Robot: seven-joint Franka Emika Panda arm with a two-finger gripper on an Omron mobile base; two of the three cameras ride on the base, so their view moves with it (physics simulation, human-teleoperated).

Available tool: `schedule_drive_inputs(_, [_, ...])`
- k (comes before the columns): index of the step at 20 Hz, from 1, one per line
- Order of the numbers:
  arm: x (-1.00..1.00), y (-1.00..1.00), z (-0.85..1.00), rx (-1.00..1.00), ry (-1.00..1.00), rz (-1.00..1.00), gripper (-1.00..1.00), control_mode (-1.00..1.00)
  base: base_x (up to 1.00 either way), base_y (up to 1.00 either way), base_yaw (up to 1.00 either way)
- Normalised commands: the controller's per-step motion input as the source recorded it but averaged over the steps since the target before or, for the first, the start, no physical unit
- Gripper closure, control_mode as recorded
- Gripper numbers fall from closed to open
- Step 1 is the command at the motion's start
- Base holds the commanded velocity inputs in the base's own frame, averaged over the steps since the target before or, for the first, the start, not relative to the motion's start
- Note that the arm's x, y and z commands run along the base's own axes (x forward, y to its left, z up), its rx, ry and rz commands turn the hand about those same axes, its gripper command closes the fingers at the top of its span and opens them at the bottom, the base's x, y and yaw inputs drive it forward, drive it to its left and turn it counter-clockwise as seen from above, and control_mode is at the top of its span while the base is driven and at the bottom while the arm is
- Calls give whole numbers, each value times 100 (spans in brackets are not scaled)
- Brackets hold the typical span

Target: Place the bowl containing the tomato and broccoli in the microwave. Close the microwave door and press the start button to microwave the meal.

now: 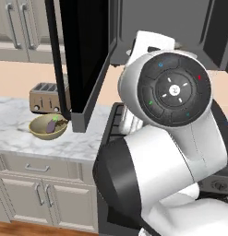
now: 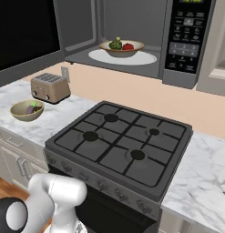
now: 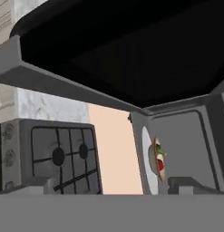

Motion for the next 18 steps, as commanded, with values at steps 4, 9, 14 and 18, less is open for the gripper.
schedule_drive_inputs(4, [-12,78,0,-24,0,2,-100,-100,0,0,0])
schedule_drive_inputs(9, [-5,73,0,-21,0,0,-100,-100,0,0,0])
schedule_drive_inputs(14, [-7,69,-9,-17,-7,0,-100,-100,0,0,0])
schedule_drive_inputs(18, [0,50,-45,-12,-26,2,-100,-100,0,0,0])
